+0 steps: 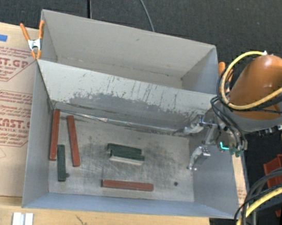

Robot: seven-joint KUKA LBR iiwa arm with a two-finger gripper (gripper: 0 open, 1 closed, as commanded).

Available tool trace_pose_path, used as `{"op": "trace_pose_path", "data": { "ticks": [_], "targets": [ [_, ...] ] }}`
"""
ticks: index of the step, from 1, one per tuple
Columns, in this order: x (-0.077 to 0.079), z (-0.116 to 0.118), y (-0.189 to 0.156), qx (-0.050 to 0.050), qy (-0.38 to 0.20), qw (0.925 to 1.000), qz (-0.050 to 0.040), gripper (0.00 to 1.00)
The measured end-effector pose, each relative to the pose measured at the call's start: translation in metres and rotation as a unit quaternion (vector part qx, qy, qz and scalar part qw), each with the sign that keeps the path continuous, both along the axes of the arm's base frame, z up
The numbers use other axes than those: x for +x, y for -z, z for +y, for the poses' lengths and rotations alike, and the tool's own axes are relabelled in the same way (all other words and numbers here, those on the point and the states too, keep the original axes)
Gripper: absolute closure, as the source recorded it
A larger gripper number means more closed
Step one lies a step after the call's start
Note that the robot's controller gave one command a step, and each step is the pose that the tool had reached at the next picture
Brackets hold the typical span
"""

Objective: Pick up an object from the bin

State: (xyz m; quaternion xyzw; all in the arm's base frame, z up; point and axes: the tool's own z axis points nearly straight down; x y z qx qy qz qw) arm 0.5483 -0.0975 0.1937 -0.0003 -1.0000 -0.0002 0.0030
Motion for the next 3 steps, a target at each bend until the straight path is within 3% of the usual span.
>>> {"op": "trace_pose_path", "data": {
  "ticks": [1,2,3],
  "targets": [
    [0.002,0.0,-0.004,0.0,0.0,1.0,-0.0039,0.0],
    [0.022,0.044,0.039,-0.002,-0.02,0.9998,-0.0084,0.0],
    [-0.019,0.059,0.103,0.0,-0.058,0.9983,-0.0031,1.0]
  ]
}}
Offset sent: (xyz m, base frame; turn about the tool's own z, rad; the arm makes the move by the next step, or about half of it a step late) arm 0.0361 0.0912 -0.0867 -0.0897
